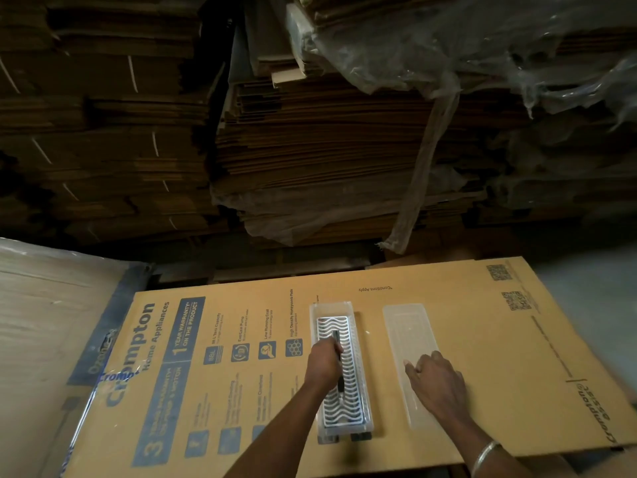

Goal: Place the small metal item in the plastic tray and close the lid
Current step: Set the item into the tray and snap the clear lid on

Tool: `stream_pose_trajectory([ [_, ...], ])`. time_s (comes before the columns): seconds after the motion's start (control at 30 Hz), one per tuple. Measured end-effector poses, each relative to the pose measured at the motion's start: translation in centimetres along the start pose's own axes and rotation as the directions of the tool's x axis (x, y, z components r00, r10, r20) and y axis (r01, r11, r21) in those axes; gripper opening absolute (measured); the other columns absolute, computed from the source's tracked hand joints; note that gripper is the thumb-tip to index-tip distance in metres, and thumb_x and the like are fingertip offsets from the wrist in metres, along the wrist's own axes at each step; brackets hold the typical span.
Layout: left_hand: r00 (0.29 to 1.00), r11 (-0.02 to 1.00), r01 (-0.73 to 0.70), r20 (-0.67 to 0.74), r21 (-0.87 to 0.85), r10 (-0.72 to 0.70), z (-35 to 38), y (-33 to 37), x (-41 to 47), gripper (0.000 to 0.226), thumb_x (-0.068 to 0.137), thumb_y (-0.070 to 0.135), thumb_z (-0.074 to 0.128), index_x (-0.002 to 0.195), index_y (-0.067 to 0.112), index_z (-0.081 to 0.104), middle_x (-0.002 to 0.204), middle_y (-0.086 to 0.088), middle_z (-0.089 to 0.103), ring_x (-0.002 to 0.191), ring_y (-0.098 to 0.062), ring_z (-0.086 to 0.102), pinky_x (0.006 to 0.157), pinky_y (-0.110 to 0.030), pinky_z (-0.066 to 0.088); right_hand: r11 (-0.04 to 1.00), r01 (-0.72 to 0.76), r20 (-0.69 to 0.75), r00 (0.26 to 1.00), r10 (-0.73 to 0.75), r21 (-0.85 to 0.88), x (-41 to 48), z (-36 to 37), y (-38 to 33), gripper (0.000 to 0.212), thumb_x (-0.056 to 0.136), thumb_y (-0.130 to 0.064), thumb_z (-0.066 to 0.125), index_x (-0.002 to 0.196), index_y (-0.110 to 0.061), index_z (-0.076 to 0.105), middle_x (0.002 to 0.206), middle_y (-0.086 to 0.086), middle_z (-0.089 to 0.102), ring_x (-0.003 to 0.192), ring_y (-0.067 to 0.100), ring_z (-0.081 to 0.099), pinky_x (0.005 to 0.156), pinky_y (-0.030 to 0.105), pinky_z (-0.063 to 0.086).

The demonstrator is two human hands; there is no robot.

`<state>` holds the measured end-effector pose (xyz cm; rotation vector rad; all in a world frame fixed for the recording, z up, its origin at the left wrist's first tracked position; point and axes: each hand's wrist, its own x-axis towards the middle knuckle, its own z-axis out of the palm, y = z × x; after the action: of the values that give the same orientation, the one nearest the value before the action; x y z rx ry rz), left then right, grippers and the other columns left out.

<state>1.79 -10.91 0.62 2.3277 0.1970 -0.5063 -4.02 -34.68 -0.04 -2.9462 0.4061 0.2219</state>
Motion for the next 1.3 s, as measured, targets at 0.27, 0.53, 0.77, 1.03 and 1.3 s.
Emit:
stream_pose_trajectory([
  [0.27,0.998,0.978,0.046,0.029,0.204,-0.053,1.1,0.4,1.1,0.025,0.086,-0.009,0.064,0.105,0.008,0.065,0.116,-0.014,0.066,0.103,-0.028,0.067,0.091,-0.039,0.055,0.998,-0.047,0.018,0.999,0.047,0.032,0.8,0.6,0.5,0.044,0.090,-0.062,0.055,0.110,-0.024,0.063,0.115,0.003,0.054,0.108,0.024,0.054,0.089,0.039,0.050],
  [0.53,0.998,0.948,0.020,0.046,0.318,-0.036,1.6,0.4,1.0,0.031,0.077,-0.006,0.083,0.102,0.007,0.070,0.117,-0.014,0.067,0.097,-0.023,0.068,0.079,-0.032,0.055,0.990,-0.138,0.191,0.972,0.134,0.011,0.8,1.2,-0.5,0.082,0.074,-0.078,0.062,0.133,-0.024,0.045,0.134,0.008,0.044,0.121,0.028,0.045,0.097,0.038,0.045],
  [0.77,0.999,0.947,-0.048,0.009,0.319,0.048,1.2,0.6,0.5,0.021,0.086,-0.012,0.062,0.096,0.006,0.068,0.119,-0.022,0.065,0.118,-0.032,0.064,0.094,-0.040,0.055,0.978,-0.210,0.195,0.959,0.203,0.014,0.4,1.6,-0.3,0.093,0.067,-0.076,0.072,0.140,-0.032,0.036,0.135,0.014,0.036,0.122,0.033,0.038,0.095,0.042,0.049],
  [1.03,0.988,0.994,-0.075,-0.130,0.079,0.085,-1.7,-1.3,-1.6,0.018,0.095,0.014,0.070,0.112,0.011,0.071,0.113,-0.006,0.070,0.106,-0.022,0.066,0.086,-0.030,0.050,0.969,-0.234,0.226,0.951,0.210,0.082,0.2,0.5,-0.9,0.111,0.065,-0.072,0.077,0.152,-0.032,0.022,0.134,0.017,0.039,0.119,0.036,0.042,0.090,0.042,0.050],
  [1.3,0.989,0.973,0.008,-0.145,-0.231,-0.042,-3.5,-5.9,-3.6,0.015,0.099,0.028,0.067,0.100,0.013,0.066,0.101,-0.003,0.072,0.095,-0.026,0.070,0.084,-0.042,0.054,0.970,-0.122,0.226,0.971,0.073,0.211,-0.3,-3.7,-7.1,0.113,0.066,-0.085,0.065,0.154,-0.044,0.008,0.141,0.020,0.034,0.124,0.038,0.039,0.087,0.045,0.051],
])
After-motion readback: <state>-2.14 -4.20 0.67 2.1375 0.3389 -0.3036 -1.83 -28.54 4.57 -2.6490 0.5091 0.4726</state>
